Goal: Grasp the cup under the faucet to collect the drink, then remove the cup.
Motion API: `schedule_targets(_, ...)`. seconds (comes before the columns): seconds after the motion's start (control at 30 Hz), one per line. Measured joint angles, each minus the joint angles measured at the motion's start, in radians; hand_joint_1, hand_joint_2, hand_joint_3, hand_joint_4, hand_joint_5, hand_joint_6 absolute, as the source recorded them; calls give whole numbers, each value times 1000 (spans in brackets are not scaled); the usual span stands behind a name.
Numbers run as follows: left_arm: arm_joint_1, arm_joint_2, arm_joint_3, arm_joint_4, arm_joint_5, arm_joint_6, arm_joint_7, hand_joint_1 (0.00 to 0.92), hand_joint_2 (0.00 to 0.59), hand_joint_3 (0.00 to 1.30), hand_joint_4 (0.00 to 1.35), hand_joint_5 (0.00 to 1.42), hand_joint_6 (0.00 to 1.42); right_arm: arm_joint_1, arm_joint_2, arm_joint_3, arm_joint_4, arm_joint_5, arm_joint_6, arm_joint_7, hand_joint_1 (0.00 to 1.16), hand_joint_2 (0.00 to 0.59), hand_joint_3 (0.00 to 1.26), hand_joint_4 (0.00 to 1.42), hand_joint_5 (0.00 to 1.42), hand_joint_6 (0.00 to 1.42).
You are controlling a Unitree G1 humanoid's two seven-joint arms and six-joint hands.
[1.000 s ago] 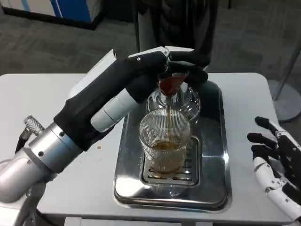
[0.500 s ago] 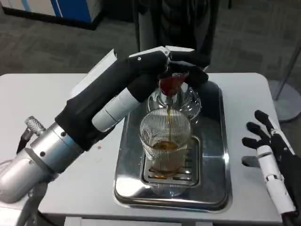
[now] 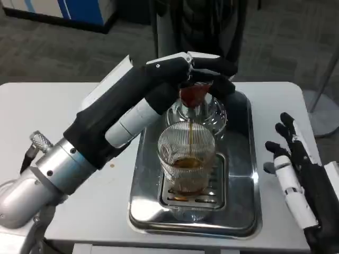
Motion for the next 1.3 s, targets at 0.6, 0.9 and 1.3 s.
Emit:
schedule_targets(0.6, 0, 0, -4, 5, 4, -7, 12, 0, 61, 418, 441, 436, 175, -63, -66, 3, 16, 52, 41, 72, 56, 586, 0, 0, 0, 149)
schedule_targets(0.9, 0, 0, -6, 10, 4, -12, 16, 0, 61, 420, 441, 436, 175, -63, -79, 3, 21, 50, 44, 72, 98, 586, 0, 0, 0, 150)
schedule_targets(1.3, 4, 1, -5, 11, 4, -19, 17, 0, 61, 420, 441, 436, 175, -72, -87, 9, 27, 47, 44, 68, 109, 586, 0, 0, 0, 150)
